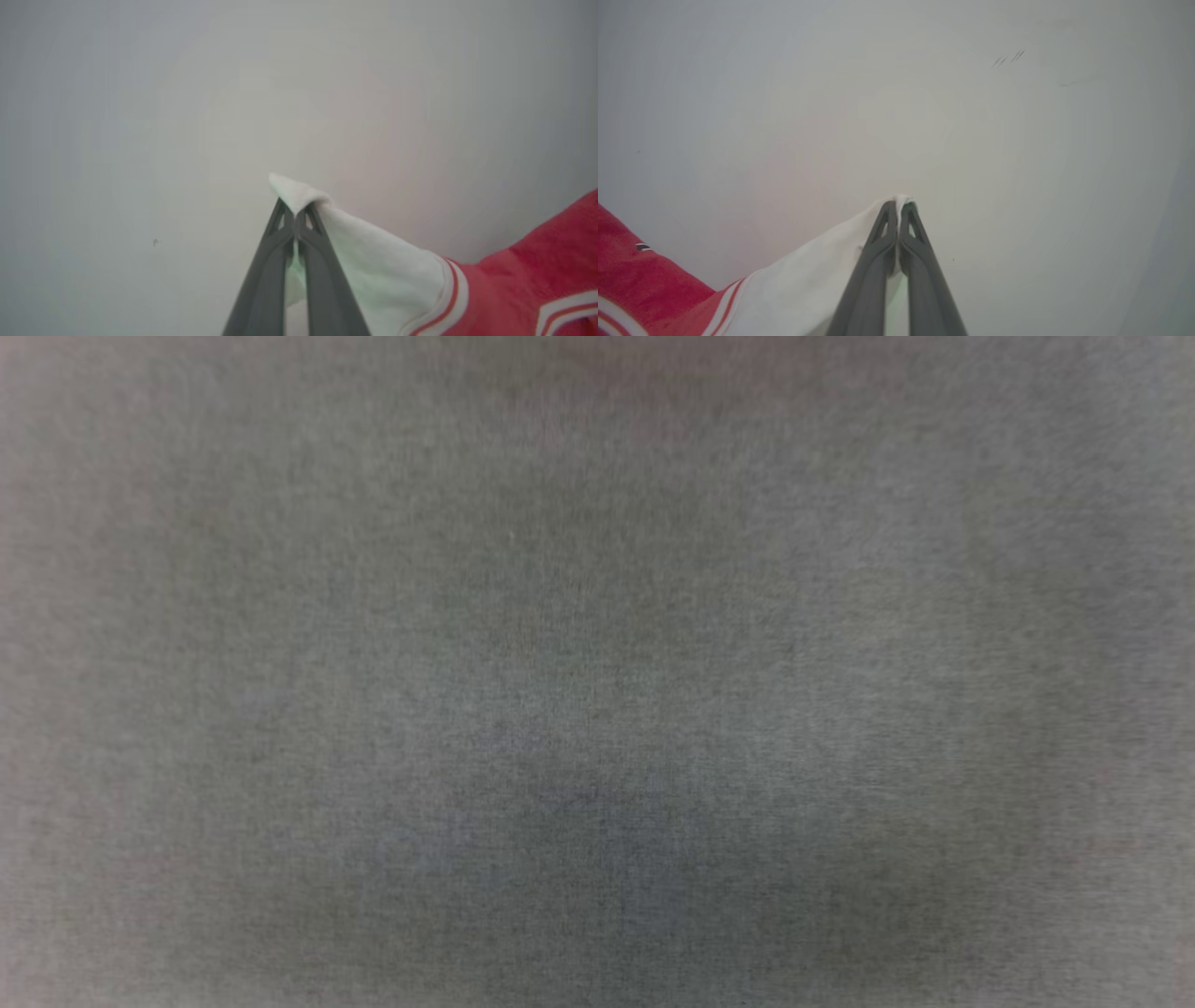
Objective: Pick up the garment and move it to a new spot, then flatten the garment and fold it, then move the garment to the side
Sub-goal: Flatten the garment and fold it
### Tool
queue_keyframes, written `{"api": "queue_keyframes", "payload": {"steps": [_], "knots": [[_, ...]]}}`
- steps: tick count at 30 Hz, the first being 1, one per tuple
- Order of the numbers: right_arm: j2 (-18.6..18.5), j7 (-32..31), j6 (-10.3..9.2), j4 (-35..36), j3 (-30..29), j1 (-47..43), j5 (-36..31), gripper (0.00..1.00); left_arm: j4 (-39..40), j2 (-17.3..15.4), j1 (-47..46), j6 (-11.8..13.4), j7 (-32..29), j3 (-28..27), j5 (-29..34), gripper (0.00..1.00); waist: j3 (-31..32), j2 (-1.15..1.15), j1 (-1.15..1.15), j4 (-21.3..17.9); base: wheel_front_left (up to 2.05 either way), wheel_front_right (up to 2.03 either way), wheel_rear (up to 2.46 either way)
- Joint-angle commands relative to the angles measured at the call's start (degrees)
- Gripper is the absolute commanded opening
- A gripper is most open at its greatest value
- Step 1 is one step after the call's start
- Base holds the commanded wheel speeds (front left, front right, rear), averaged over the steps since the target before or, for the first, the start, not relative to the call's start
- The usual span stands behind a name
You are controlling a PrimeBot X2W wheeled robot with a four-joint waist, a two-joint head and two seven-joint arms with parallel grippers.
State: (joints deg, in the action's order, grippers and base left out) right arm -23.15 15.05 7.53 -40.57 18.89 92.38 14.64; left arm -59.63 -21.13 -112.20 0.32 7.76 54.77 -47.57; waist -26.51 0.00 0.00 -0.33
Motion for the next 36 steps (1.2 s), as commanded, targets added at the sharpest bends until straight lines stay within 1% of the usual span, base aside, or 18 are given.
{"api": "queue_keyframes", "payload": {"steps": [1, 2, 5, 8, 10, 13, 15, 16, 17, 19, 20, 24, 27, 28, 34, 36], "knots": [[0.6, 0.0, -0.08, 0.1, -0.6, -3.5, -1.1, 0.0, -1.6, 0.3, 1.6, -0.9, 1.2, 0.4, 0.3, 0.0, -6.0, 0.0, 0.0, 2.0, 0.0, 0.0, 0.0], [0.7, 0.0, -0.08, 0.3, -0.3, -4.4, -1.9, 0.0, -2.6, 0.5, 2.6, -1.3, 1.4, 0.6, 0.2, 0.0, -6.2, 0.0, 0.0, 2.2, 0.0, 0.0, 0.0], [1.2, 0.1, -0.09, -0.5, 1.1, -7.3, -1.5, 0.0, -5.2, 1.4, 5.4, -2.4, 2.5, 0.7, -0.7, 0.0, -6.1, 0.0, 0.0, 2.3, 0.0, 0.0, 0.0], [1.1, 0.1, -0.09, -2.4, 3.9, -11.3, 1.1, 0.0, -7.3, 2.5, 9.0, -3.5, 2.4, 1.0, -1.5, 0.0, -4.6, 0.0, 0.0, 2.6, 0.0, 0.0, 0.0], [0.8, 0.1, -0.09, -3.3, 5.5, -13.1, 4.1, 0.0, -8.5, 3.2, 11.3, -4.3, 1.4, 1.2, -2.1, 0.0, -3.3, 0.0, 0.0, 2.9, 0.0, 0.0, 0.0], [0.1, 0.1, -0.09, -5.6, 10.0, -16.2, 9.4, 0.0, -10.0, 4.1, 15.1, -5.5, -1.7, 1.8, -3.0, 0.0, -0.7, 0.0, 0.0, 3.1, 0.0, 0.0, 0.0], [-0.6, -2.1, -0.09, -6.0, 12.9, -18.5, 14.2, 0.0, -10.8, 4.5, 18.0, -6.3, -5.2, 2.0, -4.2, 0.0, 1.1, 0.0, 0.0, 3.1, 0.0, 0.0, 0.0], [-1.5, -2.8, -0.09, -5.4, 14.1, -19.3, 16.4, 0.0, -10.9, 4.6, 19.4, -6.6, -6.6, 2.4, -4.4, 0.0, 2.0, 0.0, 0.0, 3.1, 0.0, 0.0, 0.0], [-2.4, -4.8, -0.09, -5.1, 16.0, -20.7, 18.4, 0.0, -11.2, 4.5, 21.0, -6.9, -8.4, 2.8, -4.8, 0.0, 3.0, 0.0, 0.0, 3.0, 0.0, 0.0, 0.0], [-3.9, -6.7, -0.09, -3.0, 18.1, -23.0, 22.8, 0.0, -11.0, 4.2, 24.3, -7.4, -11.2, 3.6, -5.4, 0.0, 4.9, 0.0, 0.0, 2.8, 0.0, 0.0, 0.0], [-5.0, -8.7, -0.09, -2.0, 19.7, -24.3, 24.5, 0.0, -10.7, 3.9, 25.7, -7.5, -12.2, 3.4, -6.1, 0.0, 5.9, 0.0, 0.0, 2.6, 0.0, 0.0, 0.0], [-9.6, -14.0, -0.09, 2.7, 22.5, -30.1, 32.6, 0.0, -7.6, 1.8, 32.3, -7.8, -14.9, 4.6, -7.6, 0.0, 9.9, 0.0, 0.0, 2.3, 0.0, 0.0, 0.0], [-13.5, -18.2, -0.09, 6.9, 24.0, -34.6, 37.5, 0.0, -2.8, -1.0, 37.2, -7.8, -17.1, 5.7, -9.1, 0.0, 12.5, 0.0, 0.0, 2.3, 0.0, 0.0, 0.0], [-13.5, -18.2, -0.09, 6.9, 24.0, -34.6, 37.5, 0.0, -2.8, -1.0, 37.2, -7.8, -17.1, 5.7, -9.1, 0.0, 12.5, 0.0, 0.0, 2.3, 0.0, 0.0, 0.0], [-21.0, -24.2, -0.09, 13.3, 25.7, -44.3, 42.9, 0.0, 8.7, -8.3, 47.0, -7.7, -21.2, 6.3, -12.8, 0.0, 16.1, 0.0, 0.0, 1.9, 0.0, 0.0, 0.0], [-23.1, -25.6, -0.09, 15.4, 25.9, -47.7, 44.4, 0.0, 13.6, -11.3, 50.2, -6.6, -22.6, 6.4, -13.8, 0.0, 16.8, 0.0, 0.0, 2.0, 0.0, 0.0, 0.0]]}}
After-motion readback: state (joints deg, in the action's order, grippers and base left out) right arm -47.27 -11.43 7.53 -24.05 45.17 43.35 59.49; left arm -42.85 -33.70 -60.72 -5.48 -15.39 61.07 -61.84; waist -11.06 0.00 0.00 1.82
